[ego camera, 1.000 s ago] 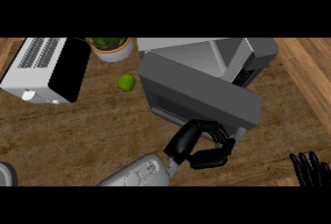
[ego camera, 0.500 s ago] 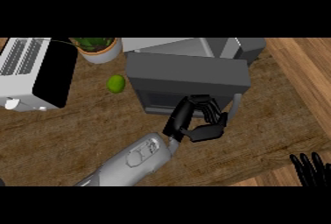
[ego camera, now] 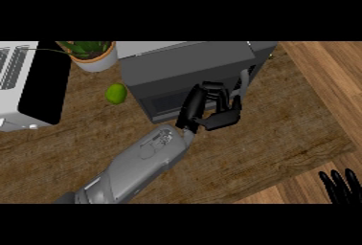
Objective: Pick up the milk, place it into the microwave and close the microwave
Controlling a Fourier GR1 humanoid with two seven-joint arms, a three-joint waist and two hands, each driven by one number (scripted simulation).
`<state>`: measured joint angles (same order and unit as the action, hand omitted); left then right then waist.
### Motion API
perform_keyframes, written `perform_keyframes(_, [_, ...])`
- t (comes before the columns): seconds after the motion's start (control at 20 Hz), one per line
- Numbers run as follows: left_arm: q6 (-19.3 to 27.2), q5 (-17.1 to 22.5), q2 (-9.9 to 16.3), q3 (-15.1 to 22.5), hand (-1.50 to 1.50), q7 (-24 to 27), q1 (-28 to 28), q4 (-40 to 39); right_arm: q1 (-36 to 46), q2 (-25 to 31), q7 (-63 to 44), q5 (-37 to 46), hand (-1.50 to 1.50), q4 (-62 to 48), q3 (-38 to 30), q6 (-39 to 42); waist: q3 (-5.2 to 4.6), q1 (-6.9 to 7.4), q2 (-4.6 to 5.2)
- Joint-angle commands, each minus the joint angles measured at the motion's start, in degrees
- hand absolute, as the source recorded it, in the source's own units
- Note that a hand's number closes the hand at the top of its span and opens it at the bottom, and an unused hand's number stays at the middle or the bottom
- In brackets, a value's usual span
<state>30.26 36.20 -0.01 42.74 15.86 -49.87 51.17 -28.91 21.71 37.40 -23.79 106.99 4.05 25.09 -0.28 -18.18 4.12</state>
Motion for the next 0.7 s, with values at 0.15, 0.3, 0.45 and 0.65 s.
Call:
perform_keyframes(0.15, [-0.72,3.79,0.0,-2.44,1.5,3.62,-4.86,-5.4,0.55,1.52,-0.79,-2.4,-1.5,2.89,-0.14,1.86,0.06,-1.77,0.89])
perform_keyframes(0.3, [-0.48,5.26,0.01,-2.81,1.5,3.78,-5.94,-6.32,-0.46,2.29,-1.28,-3.34,-1.5,3.65,-0.39,2.39,0.15,-2.44,0.65])
perform_keyframes(0.45, [-0.06,5.53,0.01,-2.44,1.5,5.08,-6.12,-7.1,-0.72,2.87,-1.89,-4.51,-1.5,4.72,-0.03,3.16,0.2,-2.7,0.77])
perform_keyframes(0.65, [-0.71,7.26,0.01,-2.61,1.5,5.98,-6.46,-7.67,-0.55,3.77,-2.47,-5.39,-1.5,5.9,-0.28,3.64,0.21,-2.6,0.94])
